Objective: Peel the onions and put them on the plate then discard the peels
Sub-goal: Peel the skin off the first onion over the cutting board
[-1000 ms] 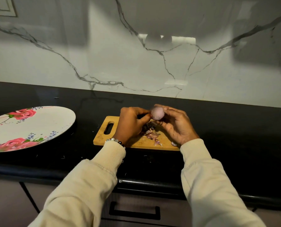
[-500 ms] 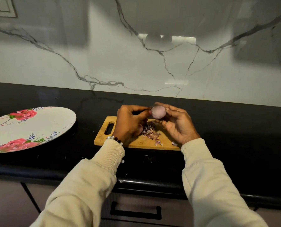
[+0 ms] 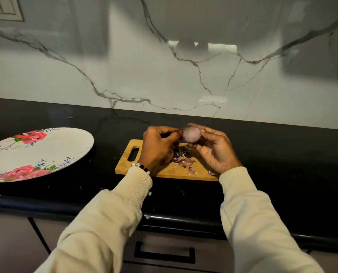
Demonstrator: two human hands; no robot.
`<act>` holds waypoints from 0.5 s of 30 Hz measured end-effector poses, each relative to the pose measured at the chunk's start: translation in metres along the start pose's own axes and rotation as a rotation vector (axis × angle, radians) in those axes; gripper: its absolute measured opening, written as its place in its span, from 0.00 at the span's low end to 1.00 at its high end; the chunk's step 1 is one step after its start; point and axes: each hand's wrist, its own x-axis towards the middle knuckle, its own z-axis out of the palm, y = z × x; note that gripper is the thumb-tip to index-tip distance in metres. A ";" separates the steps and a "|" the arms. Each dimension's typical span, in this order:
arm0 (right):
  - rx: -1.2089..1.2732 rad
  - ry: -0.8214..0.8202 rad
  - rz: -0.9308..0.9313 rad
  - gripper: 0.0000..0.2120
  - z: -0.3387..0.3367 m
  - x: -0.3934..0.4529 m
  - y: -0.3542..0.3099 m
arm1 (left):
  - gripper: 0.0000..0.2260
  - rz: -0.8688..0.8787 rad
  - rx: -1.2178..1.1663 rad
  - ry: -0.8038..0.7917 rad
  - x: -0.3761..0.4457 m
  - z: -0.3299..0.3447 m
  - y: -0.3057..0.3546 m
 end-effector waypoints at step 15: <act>-0.086 -0.018 -0.008 0.14 0.003 -0.002 0.002 | 0.04 0.043 0.109 -0.005 0.001 -0.001 -0.001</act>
